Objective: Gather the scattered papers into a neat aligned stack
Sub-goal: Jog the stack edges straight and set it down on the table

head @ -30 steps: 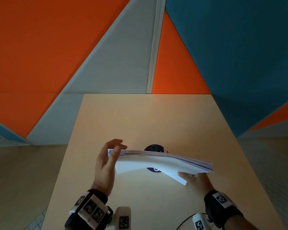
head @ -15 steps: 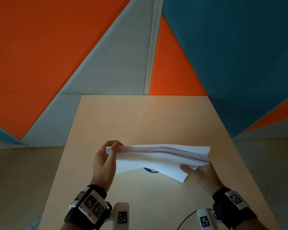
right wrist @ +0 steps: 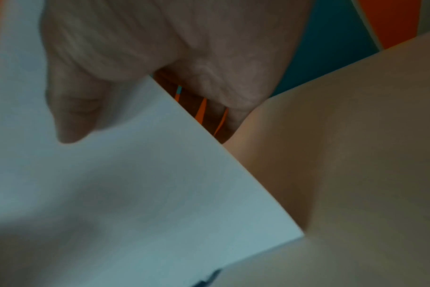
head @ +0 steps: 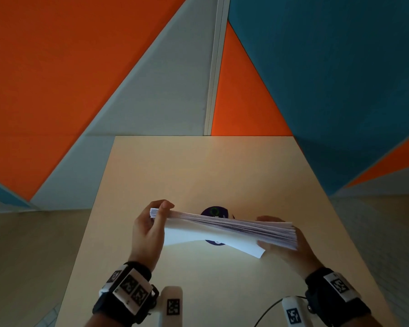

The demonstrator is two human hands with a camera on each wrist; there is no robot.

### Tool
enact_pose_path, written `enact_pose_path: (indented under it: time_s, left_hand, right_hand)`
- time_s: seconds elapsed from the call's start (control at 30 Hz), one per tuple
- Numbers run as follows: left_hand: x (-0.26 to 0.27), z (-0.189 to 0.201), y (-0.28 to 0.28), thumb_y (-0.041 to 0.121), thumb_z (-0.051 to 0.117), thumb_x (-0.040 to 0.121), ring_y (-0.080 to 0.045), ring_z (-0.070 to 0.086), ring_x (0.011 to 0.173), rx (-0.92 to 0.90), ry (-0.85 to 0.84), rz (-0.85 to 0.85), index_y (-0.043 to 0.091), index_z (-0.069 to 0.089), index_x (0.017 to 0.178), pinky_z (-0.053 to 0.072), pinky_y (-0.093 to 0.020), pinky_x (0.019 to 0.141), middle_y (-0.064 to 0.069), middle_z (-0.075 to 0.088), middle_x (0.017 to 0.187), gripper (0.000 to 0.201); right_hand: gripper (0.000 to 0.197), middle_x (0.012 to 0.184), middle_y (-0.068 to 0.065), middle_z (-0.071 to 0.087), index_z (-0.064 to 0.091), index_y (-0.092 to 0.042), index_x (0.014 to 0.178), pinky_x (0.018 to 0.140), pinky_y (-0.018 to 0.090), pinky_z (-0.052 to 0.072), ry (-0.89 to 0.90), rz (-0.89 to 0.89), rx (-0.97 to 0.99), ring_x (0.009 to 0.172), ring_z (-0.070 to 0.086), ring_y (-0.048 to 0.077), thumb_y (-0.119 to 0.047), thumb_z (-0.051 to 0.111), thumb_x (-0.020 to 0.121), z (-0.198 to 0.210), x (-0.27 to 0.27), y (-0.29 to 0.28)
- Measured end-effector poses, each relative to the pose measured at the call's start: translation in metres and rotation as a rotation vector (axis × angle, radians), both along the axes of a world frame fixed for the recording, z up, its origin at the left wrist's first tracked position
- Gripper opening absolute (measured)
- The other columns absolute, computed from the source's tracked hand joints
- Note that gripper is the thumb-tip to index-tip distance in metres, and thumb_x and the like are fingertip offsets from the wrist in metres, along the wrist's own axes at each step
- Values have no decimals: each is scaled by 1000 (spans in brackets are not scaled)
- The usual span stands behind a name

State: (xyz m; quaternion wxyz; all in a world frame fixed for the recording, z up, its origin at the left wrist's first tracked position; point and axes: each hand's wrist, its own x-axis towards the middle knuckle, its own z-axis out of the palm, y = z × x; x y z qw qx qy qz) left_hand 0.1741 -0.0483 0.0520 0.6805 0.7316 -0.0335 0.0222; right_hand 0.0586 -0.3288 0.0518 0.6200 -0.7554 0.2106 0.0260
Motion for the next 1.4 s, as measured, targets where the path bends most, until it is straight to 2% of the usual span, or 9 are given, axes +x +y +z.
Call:
enact_pose_path:
  time_s: [0.07,0.23,0.43,0.6,0.77,0.9,0.97,1.13,1.4]
  left_hand:
    - [0,1,-1,16,49,99,0,56,60,-6,6,-10,7,65,76,42,-9,58,10,63,64,30]
    - [0,2,0,54,50,86,-15,43,61,-52,22,-20,-4,53,70,34,-30,61,-5,46,64,60]
    - [1,5,-1,60,45,84,-19,31,58,-27,3,-63,-12,41,69,25,-33,57,-8,33,62,74]
    - [8,-4,9,53,41,85,-18,59,71,-20,-28,-157,8,63,86,46,-29,66,-5,64,76,50]
    - [3,-15,26,36,65,78,-6,69,91,-37,99,-285,27,67,102,52,-17,79,6,75,98,25]
    - [4,-19,45,62,78,57,-8,66,90,36,145,-286,45,68,91,49,-35,88,13,72,94,40]
    - [3,-19,50,51,82,57,-21,66,105,-24,180,-297,37,64,112,50,-46,95,4,71,112,60]
    - [-13,-16,33,48,91,47,-29,66,111,-203,285,-403,7,51,131,55,-34,90,-10,69,120,101]
    - [-14,47,-22,16,63,87,-25,63,114,-707,305,-300,10,63,121,55,-36,92,-12,66,125,35]
  right_hand:
    - [41,103,12,75,73,-10,107,66,56,61,-124,-32,41,92,72,28,1,84,68,13,-2,3]
    - [18,82,4,78,79,-10,81,60,16,55,-228,-79,-60,72,70,11,6,79,74,23,3,6]
    - [18,89,-1,79,80,-12,87,72,13,54,-205,-51,-73,84,74,10,3,79,76,27,8,3]
    - [21,89,-5,79,80,-15,86,74,9,51,-233,-72,-71,86,73,5,4,77,78,33,13,5]
    - [26,84,-3,79,80,-19,77,69,13,54,-317,-119,-68,78,73,7,7,76,77,53,19,-3]
    - [20,81,2,78,81,-18,76,66,20,56,-398,-132,-2,74,72,12,1,76,73,72,17,-14]
    - [12,84,5,77,79,-14,80,68,28,55,-430,-168,92,78,70,19,-10,74,70,77,16,-20]
    - [20,90,5,77,79,-12,86,71,34,59,-472,-257,322,80,72,20,-5,64,74,79,20,-22]
    - [42,124,18,67,62,-4,125,96,50,52,-473,-314,555,114,64,32,-12,63,84,61,24,-10]
